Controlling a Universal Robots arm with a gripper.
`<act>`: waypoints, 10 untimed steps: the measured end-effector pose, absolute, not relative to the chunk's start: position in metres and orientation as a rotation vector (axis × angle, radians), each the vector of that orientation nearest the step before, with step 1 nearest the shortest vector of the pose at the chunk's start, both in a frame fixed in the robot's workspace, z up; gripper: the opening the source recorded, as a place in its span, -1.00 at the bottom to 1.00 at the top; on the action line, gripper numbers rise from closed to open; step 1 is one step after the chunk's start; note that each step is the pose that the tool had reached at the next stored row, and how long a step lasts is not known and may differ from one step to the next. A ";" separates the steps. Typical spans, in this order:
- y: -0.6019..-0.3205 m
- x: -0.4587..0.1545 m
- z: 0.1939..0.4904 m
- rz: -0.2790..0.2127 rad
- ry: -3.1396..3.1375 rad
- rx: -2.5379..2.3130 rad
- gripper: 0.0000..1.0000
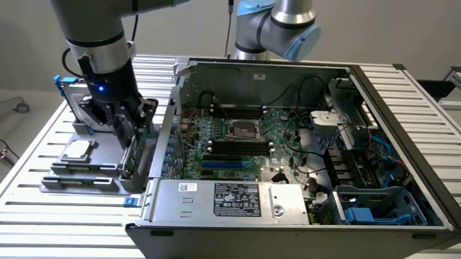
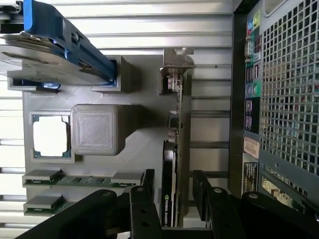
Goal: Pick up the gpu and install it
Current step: 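Pick up the gpu and move the gpu toward the slot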
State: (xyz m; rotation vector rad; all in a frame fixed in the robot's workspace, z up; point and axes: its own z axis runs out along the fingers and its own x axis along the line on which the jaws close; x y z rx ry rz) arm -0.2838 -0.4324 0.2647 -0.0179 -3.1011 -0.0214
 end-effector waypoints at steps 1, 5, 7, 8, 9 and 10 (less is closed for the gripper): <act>-0.432 -0.284 0.263 -0.021 -3.101 -0.017 -0.11; -0.432 -0.287 0.256 -0.019 -3.101 -0.012 -0.11; -0.432 -0.289 0.253 -0.019 -3.103 -0.010 -0.11; -0.432 -0.289 0.252 -0.019 -3.106 -0.009 -0.11; -0.432 -0.289 0.251 -0.019 -3.112 -0.008 -0.11; -0.432 -0.289 0.250 -0.019 -3.118 -0.007 -0.11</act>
